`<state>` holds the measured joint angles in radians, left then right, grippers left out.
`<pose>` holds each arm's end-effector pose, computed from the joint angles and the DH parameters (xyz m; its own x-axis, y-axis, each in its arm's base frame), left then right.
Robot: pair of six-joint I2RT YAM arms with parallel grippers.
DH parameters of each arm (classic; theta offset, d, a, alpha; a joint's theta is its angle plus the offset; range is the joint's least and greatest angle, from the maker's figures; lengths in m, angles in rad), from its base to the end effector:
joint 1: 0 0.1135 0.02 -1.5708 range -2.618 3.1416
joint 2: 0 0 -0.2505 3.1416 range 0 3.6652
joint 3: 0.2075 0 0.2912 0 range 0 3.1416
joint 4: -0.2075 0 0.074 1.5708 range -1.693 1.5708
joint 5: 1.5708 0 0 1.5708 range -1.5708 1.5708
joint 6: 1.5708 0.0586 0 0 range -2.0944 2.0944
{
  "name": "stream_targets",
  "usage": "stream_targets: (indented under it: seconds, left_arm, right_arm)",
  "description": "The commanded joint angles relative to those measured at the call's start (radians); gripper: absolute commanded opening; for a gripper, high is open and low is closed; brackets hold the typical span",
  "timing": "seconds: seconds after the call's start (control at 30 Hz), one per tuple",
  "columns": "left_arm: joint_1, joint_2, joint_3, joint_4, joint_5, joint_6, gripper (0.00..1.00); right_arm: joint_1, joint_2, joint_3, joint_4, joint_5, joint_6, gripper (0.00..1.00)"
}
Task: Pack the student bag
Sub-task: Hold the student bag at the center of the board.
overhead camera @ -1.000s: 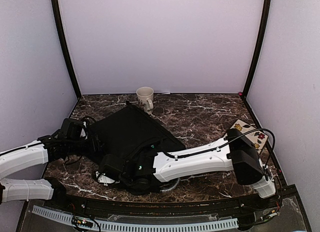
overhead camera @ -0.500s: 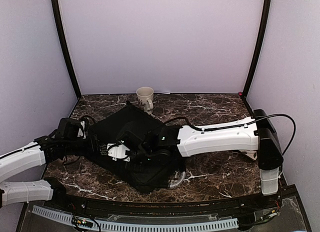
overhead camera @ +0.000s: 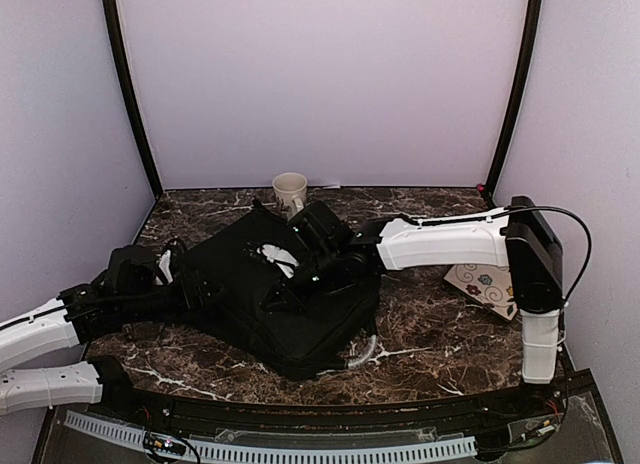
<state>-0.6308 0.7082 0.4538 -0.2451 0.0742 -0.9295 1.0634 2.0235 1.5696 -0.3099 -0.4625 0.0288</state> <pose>0.1887 -0.1432 0.1994 -0.7448 -0.4456 -0.4967 0.0734 0.6852 -0.7247 0.2217 0.4526 0.1803 -0.3630 -0.5999 -0.7130 -0.9287 0.1706 0.3293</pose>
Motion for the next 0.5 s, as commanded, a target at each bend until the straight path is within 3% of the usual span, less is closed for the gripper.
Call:
stream_targets:
  seconds: [0.0, 0.17, 0.47]
  left_arm:
    - [-0.114, 0.041, -0.047, 0.075, -0.078, -0.212, 0.85]
    - [-0.197, 0.090, -0.099, 0.215, -0.134, -0.313, 0.77]
    - [-0.249, 0.301, -0.087, 0.387, -0.136, -0.361, 0.74]
  right_arm:
    - [-0.034, -0.036, -0.033, 0.145, -0.058, 0.090, 0.00]
    - [-0.045, -0.039, -0.038, 0.177, -0.113, 0.153, 0.00]
    - [-0.045, -0.017, 0.042, 0.127, -0.106, 0.180, 0.00]
